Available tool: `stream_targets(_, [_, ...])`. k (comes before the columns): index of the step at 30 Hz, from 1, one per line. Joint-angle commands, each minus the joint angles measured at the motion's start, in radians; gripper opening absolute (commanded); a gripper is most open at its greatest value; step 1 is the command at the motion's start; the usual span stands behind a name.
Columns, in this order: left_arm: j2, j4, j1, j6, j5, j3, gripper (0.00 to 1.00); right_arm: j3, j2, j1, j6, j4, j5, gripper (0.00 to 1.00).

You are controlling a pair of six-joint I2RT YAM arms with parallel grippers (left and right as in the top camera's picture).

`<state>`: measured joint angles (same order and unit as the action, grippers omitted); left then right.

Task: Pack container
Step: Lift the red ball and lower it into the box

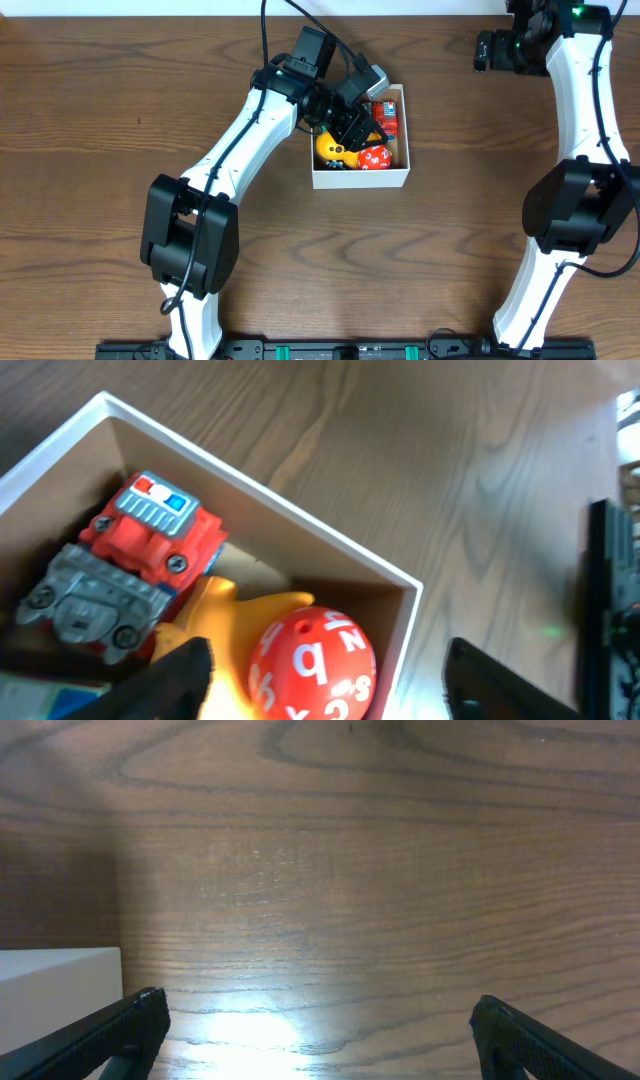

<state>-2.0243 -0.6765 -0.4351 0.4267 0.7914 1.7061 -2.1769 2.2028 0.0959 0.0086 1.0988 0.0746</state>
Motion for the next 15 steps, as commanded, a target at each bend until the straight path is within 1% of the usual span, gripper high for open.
stream_targets(1, [0.0, -0.008, -0.003, 0.014, -0.066, 0.0, 0.68, -0.019, 0.0, 0.006, 0.013, 0.0, 0.004, 0.99])
stream_targets(2, [0.0, -0.013, -0.003, 0.014, -0.079, 0.0, 0.64, -0.019, 0.0, 0.006, 0.013, 0.0, 0.004, 0.99])
stream_targets(3, [0.0, -0.02, -0.003, 0.014, -0.09, 0.0, 0.54, -0.019, 0.0, 0.006, 0.013, 0.0, 0.004, 0.99])
stream_targets(4, [0.0, -0.027, -0.003, 0.014, -0.098, 0.0, 0.39, -0.019, 0.0, 0.006, 0.013, 0.0, 0.004, 0.99])
stream_targets(7, [0.0, -0.046, -0.003, 0.014, -0.097, 0.0, 0.14, -0.019, 0.0, 0.006, 0.013, 0.0, 0.004, 0.99])
stream_targets(8, [0.0, -0.049, -0.003, 0.014, -0.097, 0.0, 0.1, -0.019, 0.0, 0.006, 0.013, 0.0, 0.004, 0.99])
stream_targets(10, [0.0, -0.05, -0.006, 0.014, -0.098, 0.0, 0.07, -0.019, 0.0, 0.006, 0.013, 0.0, 0.004, 0.99])
stream_targets(15, [-0.006, -0.053, -0.025, 0.014, -0.108, 0.0, 0.06, -0.019, 0.0, 0.006, 0.013, 0.0, 0.004, 0.99])
